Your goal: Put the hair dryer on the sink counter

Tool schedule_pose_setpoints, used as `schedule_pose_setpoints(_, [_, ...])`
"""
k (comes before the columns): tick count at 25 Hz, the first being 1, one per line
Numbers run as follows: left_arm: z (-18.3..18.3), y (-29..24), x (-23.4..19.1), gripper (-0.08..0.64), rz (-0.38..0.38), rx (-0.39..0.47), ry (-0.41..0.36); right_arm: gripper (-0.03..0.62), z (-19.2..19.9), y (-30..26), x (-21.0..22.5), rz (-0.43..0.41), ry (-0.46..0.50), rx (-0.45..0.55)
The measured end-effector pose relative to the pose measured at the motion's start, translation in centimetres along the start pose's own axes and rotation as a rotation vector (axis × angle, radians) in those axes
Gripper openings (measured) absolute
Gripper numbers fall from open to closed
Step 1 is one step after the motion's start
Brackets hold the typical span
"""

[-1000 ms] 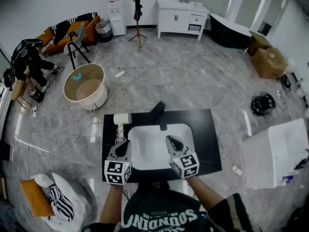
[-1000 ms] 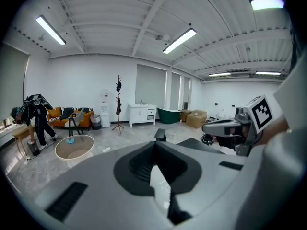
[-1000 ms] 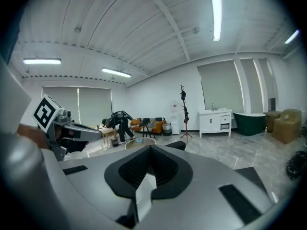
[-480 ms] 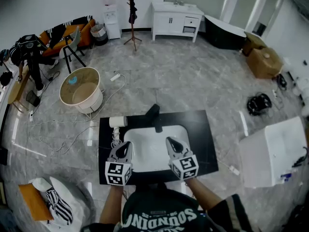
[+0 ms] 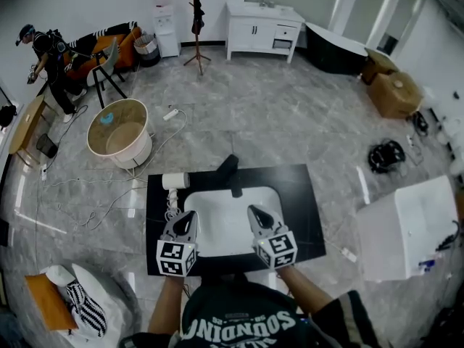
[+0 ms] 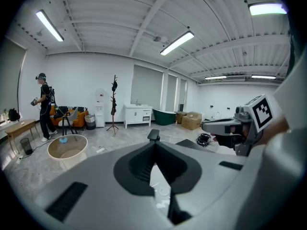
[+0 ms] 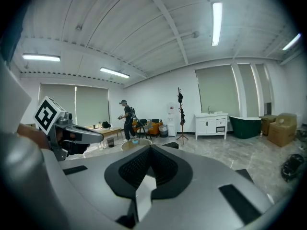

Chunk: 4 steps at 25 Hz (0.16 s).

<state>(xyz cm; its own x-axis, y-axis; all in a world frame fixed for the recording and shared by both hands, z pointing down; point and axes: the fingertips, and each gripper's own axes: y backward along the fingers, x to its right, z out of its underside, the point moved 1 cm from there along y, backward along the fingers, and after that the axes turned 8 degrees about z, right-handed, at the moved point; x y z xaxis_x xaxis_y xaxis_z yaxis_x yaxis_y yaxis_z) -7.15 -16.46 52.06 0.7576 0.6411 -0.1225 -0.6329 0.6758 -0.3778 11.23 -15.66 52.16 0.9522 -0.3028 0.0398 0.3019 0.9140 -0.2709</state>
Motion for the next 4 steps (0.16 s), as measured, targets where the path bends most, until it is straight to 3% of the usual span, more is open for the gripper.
schedule_pose_setpoints(4, [0.17,0.15,-0.19,0.002,-0.001,-0.003,0.003,-0.001,-0.18,-0.11,-0.29,-0.015,0.009,-0.015])
